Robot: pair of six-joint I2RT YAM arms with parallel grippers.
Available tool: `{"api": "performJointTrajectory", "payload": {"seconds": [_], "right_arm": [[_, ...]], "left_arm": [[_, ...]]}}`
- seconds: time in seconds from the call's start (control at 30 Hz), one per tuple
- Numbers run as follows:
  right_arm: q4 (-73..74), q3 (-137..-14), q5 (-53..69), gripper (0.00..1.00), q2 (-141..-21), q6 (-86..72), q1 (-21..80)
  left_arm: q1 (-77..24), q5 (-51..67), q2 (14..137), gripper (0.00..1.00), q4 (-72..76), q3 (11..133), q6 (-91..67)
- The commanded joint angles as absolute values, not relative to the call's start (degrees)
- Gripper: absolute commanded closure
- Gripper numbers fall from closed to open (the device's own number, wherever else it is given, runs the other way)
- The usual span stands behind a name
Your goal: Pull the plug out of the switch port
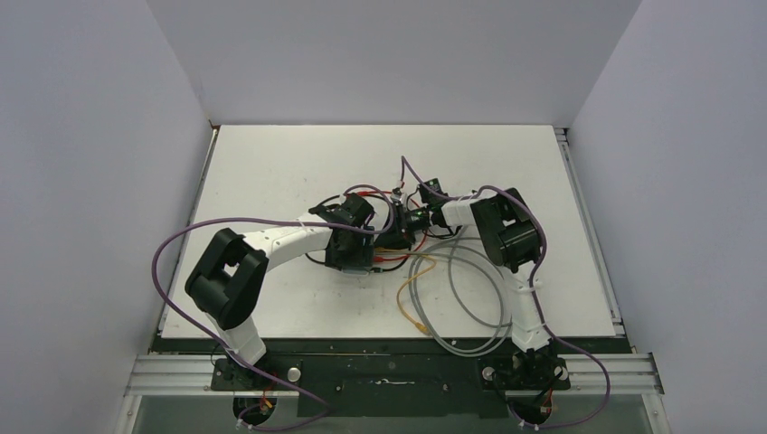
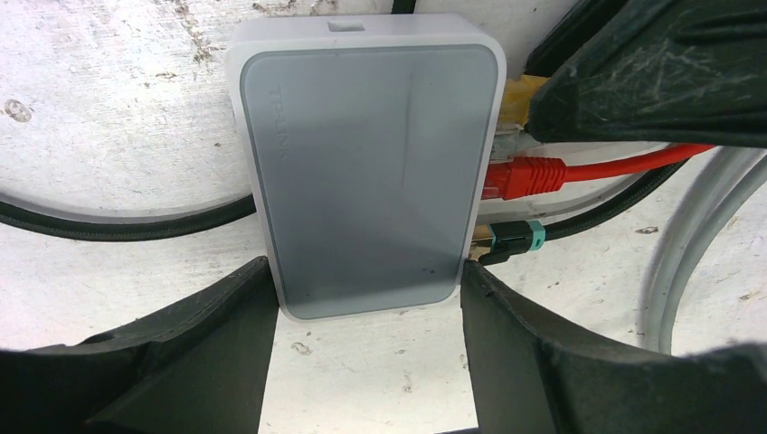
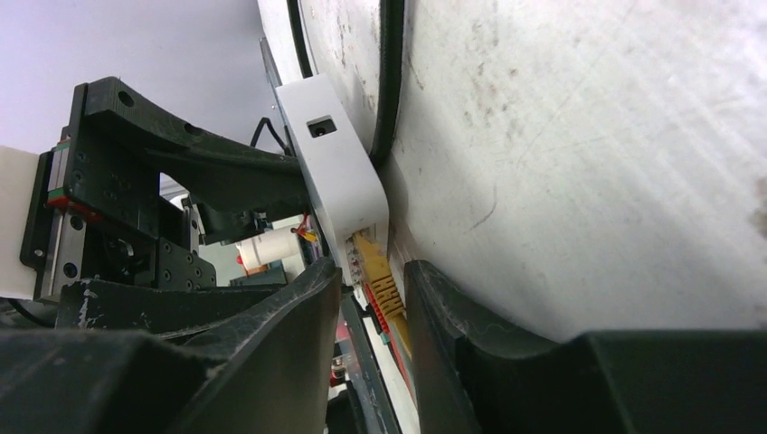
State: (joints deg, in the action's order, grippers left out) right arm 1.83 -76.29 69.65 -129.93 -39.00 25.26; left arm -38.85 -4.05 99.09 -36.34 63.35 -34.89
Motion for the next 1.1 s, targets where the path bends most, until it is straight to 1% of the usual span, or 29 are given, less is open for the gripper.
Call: {"api": "performJointTrajectory", "payload": {"seconds": [0.0, 0.23, 0.4, 0.53, 0.6, 0.67, 0.8, 0.97, 1.07], "right_arm": [[-1.40, -74.91, 64.58, 0.67, -133.49, -38.90, 26.75], [-0.18, -75.77, 63.99, 0.66, -134.37, -37.60, 27.09], [-0.18, -76.39, 63.75, 0.55, -134.44, -37.26, 27.23], [2.86, -76.89, 62.55, 0.46, -134.18, -35.74, 27.16], [2.90, -76.95, 62.55, 0.45, -134.10, -35.67, 27.16], [2.58, -76.99, 62.94, 0.51, -134.34, -35.99, 27.16], [1.21, -76.55, 63.53, 0.67, -134.83, -37.02, 27.20], [0.58, -76.50, 63.39, 0.78, -135.25, -37.87, 27.33], [0.84, -76.80, 62.99, 0.81, -135.56, -37.97, 27.38]], "left_arm": [[-38.57, -4.22, 96.69, 1.00, -36.75, 63.21, -34.35], [-38.32, -4.22, 96.42, 1.00, -36.83, 63.51, -34.41], [-38.24, -4.13, 96.42, 1.00, -36.95, 63.64, -34.36], [-38.23, -4.14, 96.42, 1.00, -36.92, 63.59, -34.37], [-38.23, -4.13, 96.42, 1.00, -36.96, 63.56, -34.39], [-38.15, -4.13, 96.37, 1.00, -36.92, 63.56, -34.37], [-38.14, -4.05, 96.42, 1.00, -36.93, 63.72, -34.39], [-38.05, -3.79, 96.42, 1.00, -36.85, 63.79, -34.15], [-38.06, -3.57, 96.38, 1.00, -36.77, 63.69, -34.02]]}}
